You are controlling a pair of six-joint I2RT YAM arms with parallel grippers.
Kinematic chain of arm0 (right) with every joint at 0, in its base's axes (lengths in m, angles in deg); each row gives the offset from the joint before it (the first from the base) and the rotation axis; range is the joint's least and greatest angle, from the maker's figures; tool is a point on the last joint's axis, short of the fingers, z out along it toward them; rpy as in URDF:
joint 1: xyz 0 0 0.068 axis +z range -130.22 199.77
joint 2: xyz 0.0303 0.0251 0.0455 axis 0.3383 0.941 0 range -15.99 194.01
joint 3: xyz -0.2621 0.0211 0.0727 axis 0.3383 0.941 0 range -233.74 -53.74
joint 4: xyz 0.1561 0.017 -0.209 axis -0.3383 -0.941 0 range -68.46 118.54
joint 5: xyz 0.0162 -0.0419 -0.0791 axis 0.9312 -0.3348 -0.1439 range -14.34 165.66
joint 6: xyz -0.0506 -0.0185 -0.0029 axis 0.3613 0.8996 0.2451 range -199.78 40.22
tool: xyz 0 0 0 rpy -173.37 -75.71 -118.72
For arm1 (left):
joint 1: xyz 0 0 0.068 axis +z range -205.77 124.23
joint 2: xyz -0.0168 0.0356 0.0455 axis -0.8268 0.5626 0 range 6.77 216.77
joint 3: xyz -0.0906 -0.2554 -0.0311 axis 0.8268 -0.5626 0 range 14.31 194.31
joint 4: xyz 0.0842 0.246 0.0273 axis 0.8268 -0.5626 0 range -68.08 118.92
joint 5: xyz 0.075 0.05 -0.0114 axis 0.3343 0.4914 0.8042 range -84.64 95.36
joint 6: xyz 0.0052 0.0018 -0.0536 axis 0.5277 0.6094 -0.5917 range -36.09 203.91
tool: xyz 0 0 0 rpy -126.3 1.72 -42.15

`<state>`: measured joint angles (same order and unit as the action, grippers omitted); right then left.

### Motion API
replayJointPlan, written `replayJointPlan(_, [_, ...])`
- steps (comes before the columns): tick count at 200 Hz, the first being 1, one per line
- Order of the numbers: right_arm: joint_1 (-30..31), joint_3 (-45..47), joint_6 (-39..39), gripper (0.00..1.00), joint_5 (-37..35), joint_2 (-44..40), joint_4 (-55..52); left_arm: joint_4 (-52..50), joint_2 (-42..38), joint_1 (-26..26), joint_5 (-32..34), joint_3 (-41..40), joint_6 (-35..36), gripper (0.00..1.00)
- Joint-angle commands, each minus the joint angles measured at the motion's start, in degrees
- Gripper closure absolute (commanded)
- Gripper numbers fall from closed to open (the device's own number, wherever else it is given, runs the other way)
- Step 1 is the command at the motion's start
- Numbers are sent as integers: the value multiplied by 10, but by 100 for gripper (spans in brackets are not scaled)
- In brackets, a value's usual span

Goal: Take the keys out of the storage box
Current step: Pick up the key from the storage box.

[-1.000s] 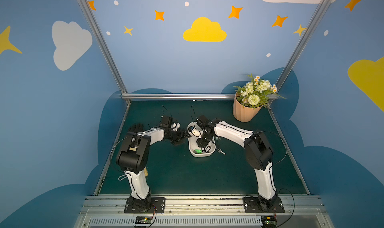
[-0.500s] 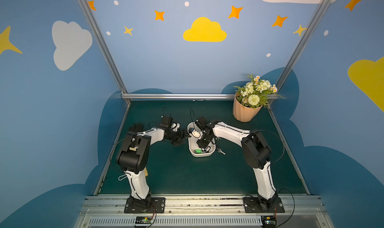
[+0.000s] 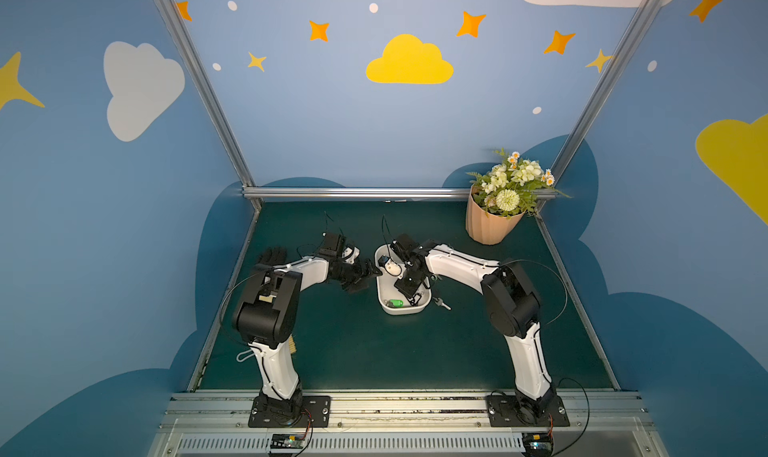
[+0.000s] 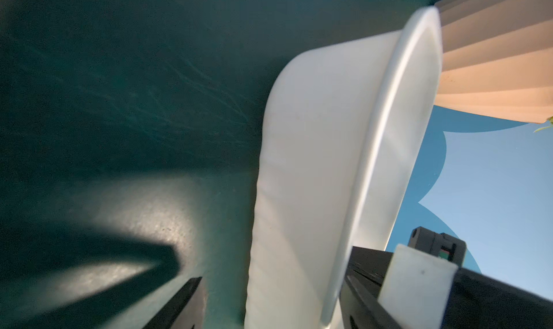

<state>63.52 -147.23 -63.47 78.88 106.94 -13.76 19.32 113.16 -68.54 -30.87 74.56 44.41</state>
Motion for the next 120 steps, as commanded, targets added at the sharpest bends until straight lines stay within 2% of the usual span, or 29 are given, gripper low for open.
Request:
replayJointPlan(1, [-6, -4, -8, 100, -6, 0, 6, -7, -10, 1, 2, 0, 2, 24])
replayJointPlan(46, [-17, -2, -27, 100, 0, -38, 2, -1, -26, 1, 5, -6, 8, 22])
replayJointPlan(120, [-55, 40, -101, 100, 22, -177, -30, 61, -109, 2, 40, -55, 27, 14])
